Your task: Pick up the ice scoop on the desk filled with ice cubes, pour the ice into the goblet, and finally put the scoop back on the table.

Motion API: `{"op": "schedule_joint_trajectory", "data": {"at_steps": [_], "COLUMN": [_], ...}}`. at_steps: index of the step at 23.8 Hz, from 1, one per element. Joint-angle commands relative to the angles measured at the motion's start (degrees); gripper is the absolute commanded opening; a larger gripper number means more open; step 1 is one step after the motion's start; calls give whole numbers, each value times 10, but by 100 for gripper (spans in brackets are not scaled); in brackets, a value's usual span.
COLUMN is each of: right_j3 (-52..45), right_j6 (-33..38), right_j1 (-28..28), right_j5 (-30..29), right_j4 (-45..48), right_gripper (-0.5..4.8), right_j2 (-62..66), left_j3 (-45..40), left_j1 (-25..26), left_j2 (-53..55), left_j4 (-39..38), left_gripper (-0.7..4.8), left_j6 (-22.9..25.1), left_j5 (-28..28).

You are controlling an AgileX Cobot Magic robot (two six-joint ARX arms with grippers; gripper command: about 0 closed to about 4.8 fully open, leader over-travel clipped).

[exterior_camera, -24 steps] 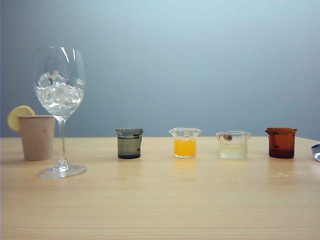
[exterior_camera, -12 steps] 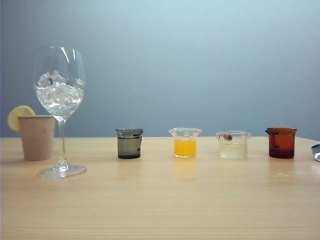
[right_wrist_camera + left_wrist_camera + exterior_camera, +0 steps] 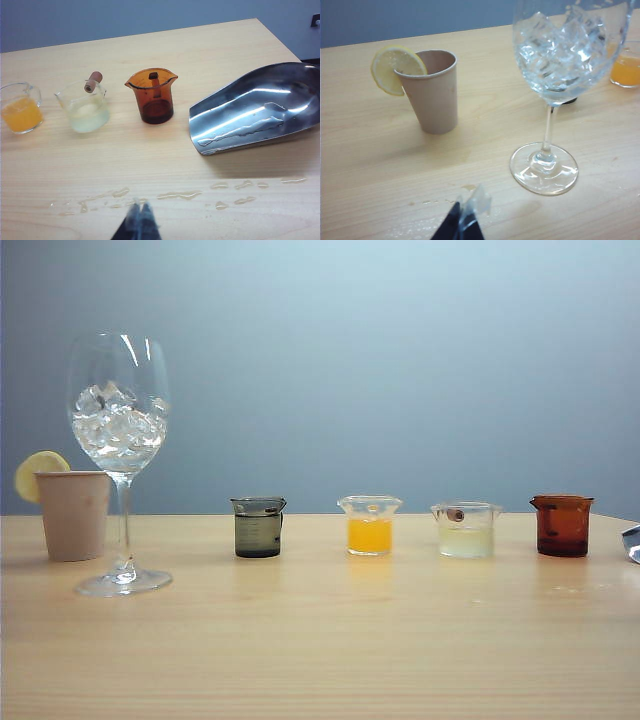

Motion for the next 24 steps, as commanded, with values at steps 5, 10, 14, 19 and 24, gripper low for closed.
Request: {"op": "schedule_joint_trajectory", "data": {"at_steps": [5,10,14,19,24], "right_j3": [-2,-2,-2,-2,-2], "right_j6": [-1,-1,-1,-8,-104], "right_j1": [0,0,0,0,0], "right_j5": [1,1,1,-6,5], "right_j4": [6,6,6,7,46], "right_gripper": [-6,-6,-6,-6,-6], "right_j2": [1,1,1,1,1], "left_j3": [-6,-6,-6,-6,-6], "left_j1": [1,0,0,0,0], "left_j2": [0,0,0,0,0], "left_j4": [60,143,139,139,139], "left_gripper": [-5,-5,-5,-5,-5], "left_j6": [-129,-129,-129,-129,-129], "left_j5": [-111,-113,-112,-112,-112]}}
